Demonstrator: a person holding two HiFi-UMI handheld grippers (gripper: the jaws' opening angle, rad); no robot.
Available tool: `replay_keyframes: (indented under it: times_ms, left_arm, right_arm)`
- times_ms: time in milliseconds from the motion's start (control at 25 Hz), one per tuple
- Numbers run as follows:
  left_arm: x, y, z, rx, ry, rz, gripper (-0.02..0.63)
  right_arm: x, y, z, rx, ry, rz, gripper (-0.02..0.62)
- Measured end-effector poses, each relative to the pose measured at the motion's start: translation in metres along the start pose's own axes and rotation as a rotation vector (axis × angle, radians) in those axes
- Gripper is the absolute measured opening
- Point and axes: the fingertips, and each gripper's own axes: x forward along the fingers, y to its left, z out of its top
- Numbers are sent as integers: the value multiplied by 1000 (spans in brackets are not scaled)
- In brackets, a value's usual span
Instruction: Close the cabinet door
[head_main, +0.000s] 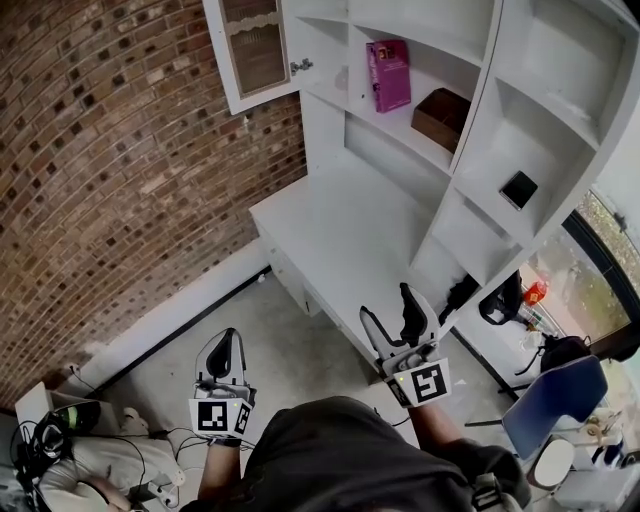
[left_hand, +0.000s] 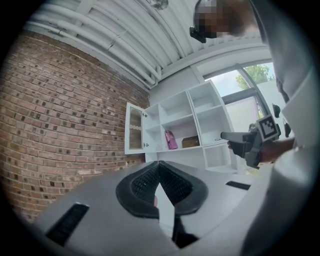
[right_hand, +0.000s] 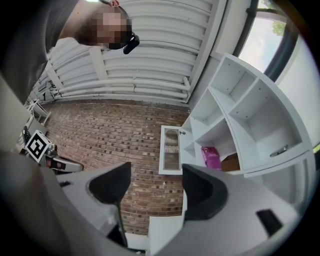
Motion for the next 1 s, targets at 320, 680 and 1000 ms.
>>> replay_keyframes:
  times_ms: [320,680,1000]
  left_arm:
    - [0,4,-17,-15,25,54,2]
    - [53,40,-28,-32,7,26,2]
    - [122,93,-31,-39,-1,-8,2]
  right_arm:
    - [20,-3,-11,4,11,51,308]
    - [74,-4,-29,-8,13,46,308]
    - [144,-14,-48,-28,16,28,308]
